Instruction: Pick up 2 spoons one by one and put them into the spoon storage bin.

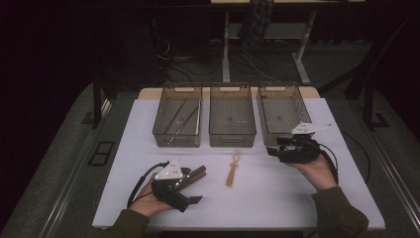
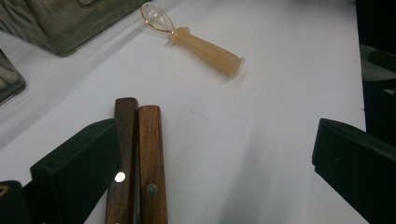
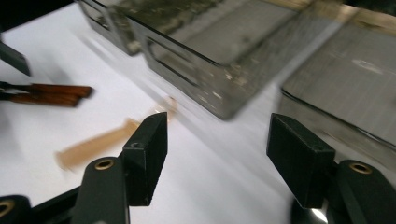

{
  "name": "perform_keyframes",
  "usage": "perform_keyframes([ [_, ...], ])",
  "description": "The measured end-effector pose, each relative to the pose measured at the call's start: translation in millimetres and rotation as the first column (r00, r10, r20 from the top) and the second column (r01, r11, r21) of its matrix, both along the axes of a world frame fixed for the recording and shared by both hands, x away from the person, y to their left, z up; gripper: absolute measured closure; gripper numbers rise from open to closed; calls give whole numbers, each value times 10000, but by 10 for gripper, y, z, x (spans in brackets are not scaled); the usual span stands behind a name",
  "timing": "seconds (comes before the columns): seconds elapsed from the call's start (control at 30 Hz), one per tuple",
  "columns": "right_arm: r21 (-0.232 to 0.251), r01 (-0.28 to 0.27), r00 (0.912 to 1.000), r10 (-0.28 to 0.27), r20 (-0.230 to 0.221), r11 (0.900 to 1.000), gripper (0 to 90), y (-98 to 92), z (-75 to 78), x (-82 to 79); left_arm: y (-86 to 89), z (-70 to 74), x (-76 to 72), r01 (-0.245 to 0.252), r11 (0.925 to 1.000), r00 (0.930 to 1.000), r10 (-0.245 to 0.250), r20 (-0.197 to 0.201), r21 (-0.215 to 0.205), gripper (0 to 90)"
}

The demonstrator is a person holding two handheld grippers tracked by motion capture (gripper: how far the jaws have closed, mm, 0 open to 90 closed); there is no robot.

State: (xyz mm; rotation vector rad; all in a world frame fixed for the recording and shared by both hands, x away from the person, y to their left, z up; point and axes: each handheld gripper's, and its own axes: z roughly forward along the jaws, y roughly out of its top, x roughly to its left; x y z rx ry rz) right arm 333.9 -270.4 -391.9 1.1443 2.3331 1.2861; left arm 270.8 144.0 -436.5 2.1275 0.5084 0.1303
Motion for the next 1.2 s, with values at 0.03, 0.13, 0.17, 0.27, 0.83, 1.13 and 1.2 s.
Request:
perform_keyframes([
  [0.03, -52, 114, 9999, -115, -16, 9999, 392, -57, -14, -4, -2, -3, 4, -2, 10000, 10000, 2, -14, 12, 0],
  [0.13, -84, 571, 9981, -573, -245, 9983, 423, -226, -70, -8, -4, -1, -3, 25, 10000, 10000, -25, -5, 37, 0],
  [0.17, -158, 743, 9967, -748, -306, 9971, 433, -276, -96, -4, -3, 1, -4, 28, 10000, 10000, -28, 5, 25, 0],
  [0.27, -301, 1188, 9908, -1205, -619, 9925, 477, -405, -186, 23, -6, 1, -2, 35, 10000, 10000, -35, 0, 46, 0],
  [0.83, -811, 1974, 9678, -2074, -1424, 9770, 610, -510, -516, 220, -20, -6, -8, 132, 9999, 9999, -132, -19, 101, 0],
  [1.13, -1113, 1717, 9724, -1865, -1403, 9788, 598, -427, -557, 230, -22, -9, -6, 165, 9998, 9999, -165, -43, 122, 0],
  [1.2, -1276, 1622, 9739, -1796, -1389, 9785, 594, -408, -569, 232, -22, -10, -5, 165, 9998, 9999, -164, -45, 127, 0],
])
